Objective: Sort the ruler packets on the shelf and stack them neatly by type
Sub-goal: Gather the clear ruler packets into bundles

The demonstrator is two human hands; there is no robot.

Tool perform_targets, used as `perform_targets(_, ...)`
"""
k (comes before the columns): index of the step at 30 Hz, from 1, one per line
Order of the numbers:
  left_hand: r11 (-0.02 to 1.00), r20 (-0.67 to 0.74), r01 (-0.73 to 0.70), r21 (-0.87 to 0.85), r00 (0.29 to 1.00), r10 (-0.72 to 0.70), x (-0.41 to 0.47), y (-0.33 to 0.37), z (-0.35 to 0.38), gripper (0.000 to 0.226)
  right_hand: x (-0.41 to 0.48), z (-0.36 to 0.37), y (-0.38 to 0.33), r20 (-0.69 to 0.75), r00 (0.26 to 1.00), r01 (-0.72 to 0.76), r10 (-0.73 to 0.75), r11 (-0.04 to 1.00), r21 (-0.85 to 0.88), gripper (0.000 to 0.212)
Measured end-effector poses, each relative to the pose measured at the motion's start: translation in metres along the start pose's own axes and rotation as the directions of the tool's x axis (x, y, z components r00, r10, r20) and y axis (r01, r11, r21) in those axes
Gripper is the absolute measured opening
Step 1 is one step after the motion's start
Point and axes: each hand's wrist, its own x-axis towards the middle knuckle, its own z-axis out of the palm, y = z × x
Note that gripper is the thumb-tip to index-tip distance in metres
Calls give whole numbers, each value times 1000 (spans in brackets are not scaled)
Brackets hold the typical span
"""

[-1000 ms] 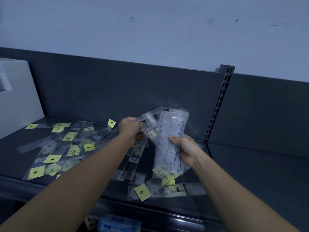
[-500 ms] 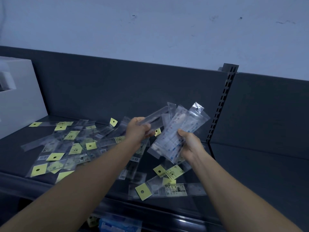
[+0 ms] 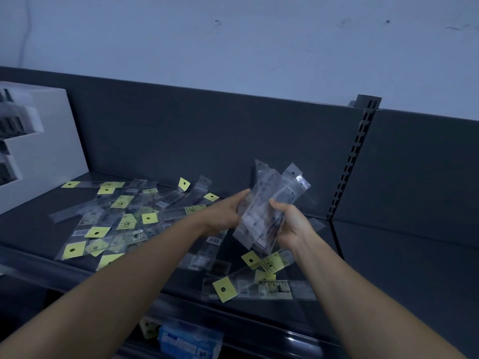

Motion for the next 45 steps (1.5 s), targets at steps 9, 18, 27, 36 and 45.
perform_targets(9,977,61,45,209,996,-59,-37,3,-32,56,2,11,15,-63,998,8,-18,988,-156,17)
perform_targets(18,466,-129,321,824,908,-398,-72,-17,-52,45,0,30,34,2,1000,27,-28,950,-311,19)
perform_targets(27,681,-204,228,696,972,-116,-65,-32,-71,7,5,37,34,-23,998,40,-52,926,-375,32)
perform_targets(36,824,-133,166,542,985,-110,-52,-32,-81,24,9,36,30,-100,988,75,-115,938,-338,30)
perform_targets(45,937,-120,218,274,974,-191,-26,-22,-48,22,3,21,19,-219,952,131,-212,934,-333,32)
